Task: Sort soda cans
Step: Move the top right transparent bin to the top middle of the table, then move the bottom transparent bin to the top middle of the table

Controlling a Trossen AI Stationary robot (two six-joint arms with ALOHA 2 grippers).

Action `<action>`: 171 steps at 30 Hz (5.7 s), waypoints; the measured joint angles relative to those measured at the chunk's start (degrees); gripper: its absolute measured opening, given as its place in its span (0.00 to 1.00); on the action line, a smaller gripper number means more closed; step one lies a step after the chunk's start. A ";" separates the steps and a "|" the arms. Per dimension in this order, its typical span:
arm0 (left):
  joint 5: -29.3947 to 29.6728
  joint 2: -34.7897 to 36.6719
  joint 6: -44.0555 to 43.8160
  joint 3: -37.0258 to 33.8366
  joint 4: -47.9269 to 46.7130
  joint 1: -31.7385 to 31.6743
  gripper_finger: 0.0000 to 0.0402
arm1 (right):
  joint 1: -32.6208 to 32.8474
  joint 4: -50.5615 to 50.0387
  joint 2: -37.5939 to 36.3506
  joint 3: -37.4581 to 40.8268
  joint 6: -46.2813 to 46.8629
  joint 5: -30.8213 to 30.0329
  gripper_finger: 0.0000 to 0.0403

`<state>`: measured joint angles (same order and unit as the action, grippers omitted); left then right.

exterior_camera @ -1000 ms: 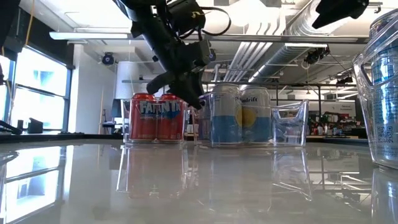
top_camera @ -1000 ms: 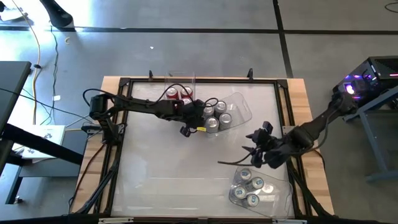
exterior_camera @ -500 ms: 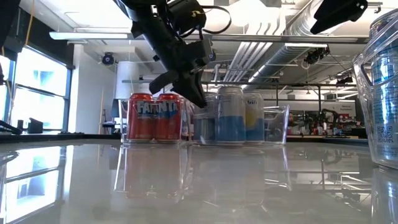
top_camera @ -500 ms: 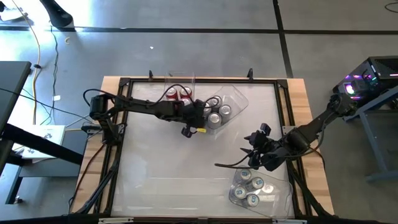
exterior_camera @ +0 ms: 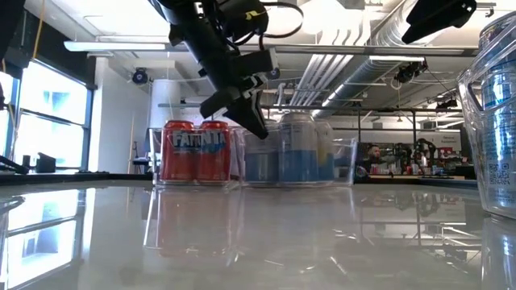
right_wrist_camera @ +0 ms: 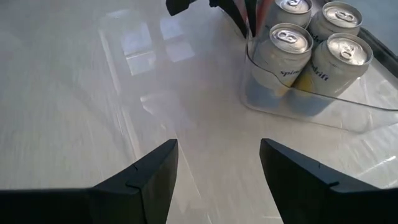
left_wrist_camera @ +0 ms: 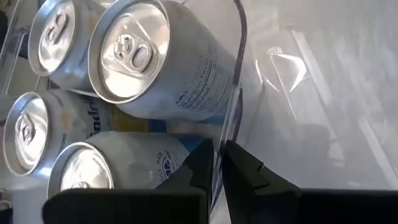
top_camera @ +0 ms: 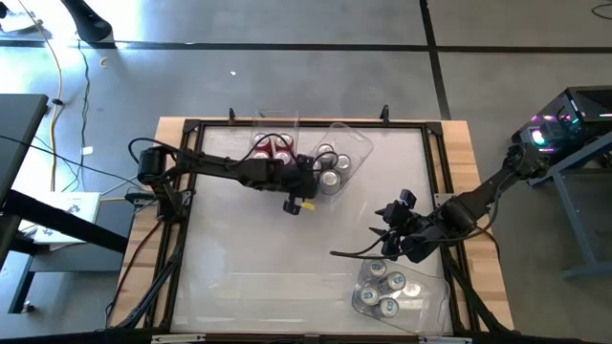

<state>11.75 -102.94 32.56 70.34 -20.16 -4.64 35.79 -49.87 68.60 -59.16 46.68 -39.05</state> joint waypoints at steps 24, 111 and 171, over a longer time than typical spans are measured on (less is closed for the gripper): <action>5.00 -0.15 -22.69 -0.15 4.65 1.11 0.01 | 0.00 -0.02 0.00 0.00 -0.15 0.00 0.56; 16.16 34.61 -60.11 -36.08 -20.50 -5.07 0.00 | -0.02 -0.50 0.00 -0.02 -4.60 -4.96 0.56; 23.55 43.32 -54.36 -39.34 -2.13 17.21 0.00 | 27.98 -7.26 5.05 10.05 51.90 26.71 0.54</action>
<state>35.30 -59.61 -21.79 31.00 -22.29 12.58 63.77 -57.13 73.65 -49.10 98.58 -12.34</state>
